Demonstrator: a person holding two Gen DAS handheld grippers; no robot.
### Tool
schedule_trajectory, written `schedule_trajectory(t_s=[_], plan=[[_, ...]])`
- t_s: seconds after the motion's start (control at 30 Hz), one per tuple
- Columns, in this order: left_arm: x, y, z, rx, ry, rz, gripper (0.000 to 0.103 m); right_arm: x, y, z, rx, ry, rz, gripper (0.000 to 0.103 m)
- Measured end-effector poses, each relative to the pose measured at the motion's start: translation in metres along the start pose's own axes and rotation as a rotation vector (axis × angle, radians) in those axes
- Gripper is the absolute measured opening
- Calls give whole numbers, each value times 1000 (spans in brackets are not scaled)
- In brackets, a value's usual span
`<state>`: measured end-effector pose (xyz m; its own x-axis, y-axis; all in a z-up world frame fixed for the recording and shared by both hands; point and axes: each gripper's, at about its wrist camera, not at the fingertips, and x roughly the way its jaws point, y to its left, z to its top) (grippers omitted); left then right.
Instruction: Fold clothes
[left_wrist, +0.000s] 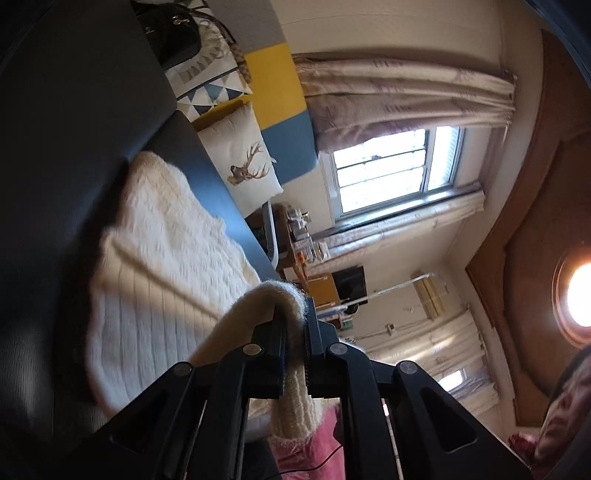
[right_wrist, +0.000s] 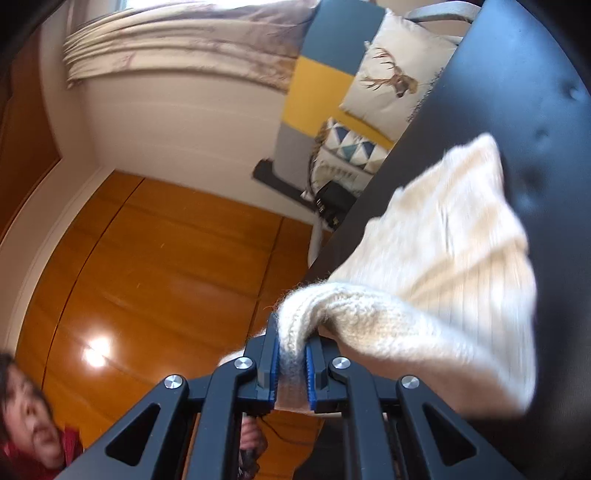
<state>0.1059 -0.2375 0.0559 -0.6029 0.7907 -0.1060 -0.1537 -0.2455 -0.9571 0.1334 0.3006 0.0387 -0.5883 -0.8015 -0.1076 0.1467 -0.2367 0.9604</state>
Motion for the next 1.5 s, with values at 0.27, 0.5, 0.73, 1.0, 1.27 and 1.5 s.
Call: schedule_trajectory(t_s=[0.27,0.5,0.73,1.0,1.27,1.5], plan=[[62,65,61,-181,-58,122,7,68,-64,77,190,-76,-61,10],[85,113,78,-482,-14,134,11,104,-118,105,381,-110,-159,17],[81,116,96,-571,-90,95,51,112,-109,139,309,-37,-187,28],[83,78,106,-322,-132,288,55,98,-96,154,270,-71,-144,34],[179,8,66,165,47,409,55,117,-26,126,-188,-16,-434,34],[227,20,48,374,130,641,53,203,-18,91,-461,234,-605,34]])
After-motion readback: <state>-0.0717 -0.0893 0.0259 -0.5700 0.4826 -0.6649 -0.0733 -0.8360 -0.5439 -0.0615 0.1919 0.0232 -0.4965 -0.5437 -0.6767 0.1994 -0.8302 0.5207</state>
